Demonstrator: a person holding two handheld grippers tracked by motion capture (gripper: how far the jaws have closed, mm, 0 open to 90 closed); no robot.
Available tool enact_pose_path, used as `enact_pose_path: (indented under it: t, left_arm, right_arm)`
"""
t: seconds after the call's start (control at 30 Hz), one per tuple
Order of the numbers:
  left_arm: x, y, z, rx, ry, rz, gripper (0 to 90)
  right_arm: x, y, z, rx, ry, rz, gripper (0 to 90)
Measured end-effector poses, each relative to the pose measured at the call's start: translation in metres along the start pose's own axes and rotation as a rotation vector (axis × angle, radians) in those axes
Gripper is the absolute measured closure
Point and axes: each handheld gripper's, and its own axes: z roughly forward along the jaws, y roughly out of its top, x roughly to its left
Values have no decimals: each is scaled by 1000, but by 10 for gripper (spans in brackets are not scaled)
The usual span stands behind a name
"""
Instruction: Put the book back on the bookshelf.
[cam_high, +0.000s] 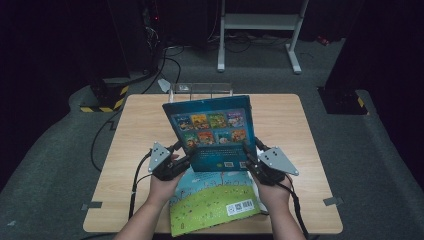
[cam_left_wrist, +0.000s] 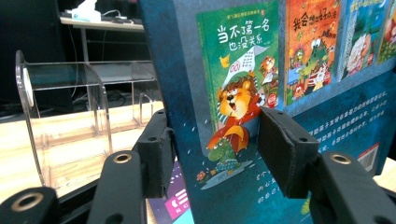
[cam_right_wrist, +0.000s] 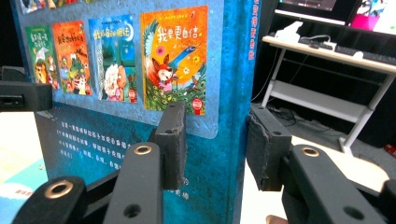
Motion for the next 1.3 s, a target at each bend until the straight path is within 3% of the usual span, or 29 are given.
enact_pose_path:
  t: [0.17,0.3,0.47,0.63,0.8,0.93,1.07,1.3]
  left_arm:
    - [-4,-2,-5,-13,-8,15,491]
    - [-4,-3,-9,-12,-15,1,487]
    - [-8,-4,-22,4,-20,17,489]
    - [-9,-5,-25,-2,-19,26,489]
    - [-9,-7,-26,-10,-27,24,493]
    - [-9,-7,-26,-10,-27,19,493]
    - [-9,-7,-26,-9,-27,22,492]
    - [-12,-6,-26,-3,-22,22,464]
  right_arm:
    - [0,-8,-7,-12,8,11,612]
    - [3,-9,-11,-11,12,19,610]
    - [6,-9,-18,-11,48,24,580]
    - [8,-10,-22,-11,51,20,565]
    - [9,-9,-21,-18,65,29,489]
    - [4,-2,-14,-8,115,39,401]
    - [2,1,-10,2,161,49,396]
    - [3,0,-9,17,189,31,404]
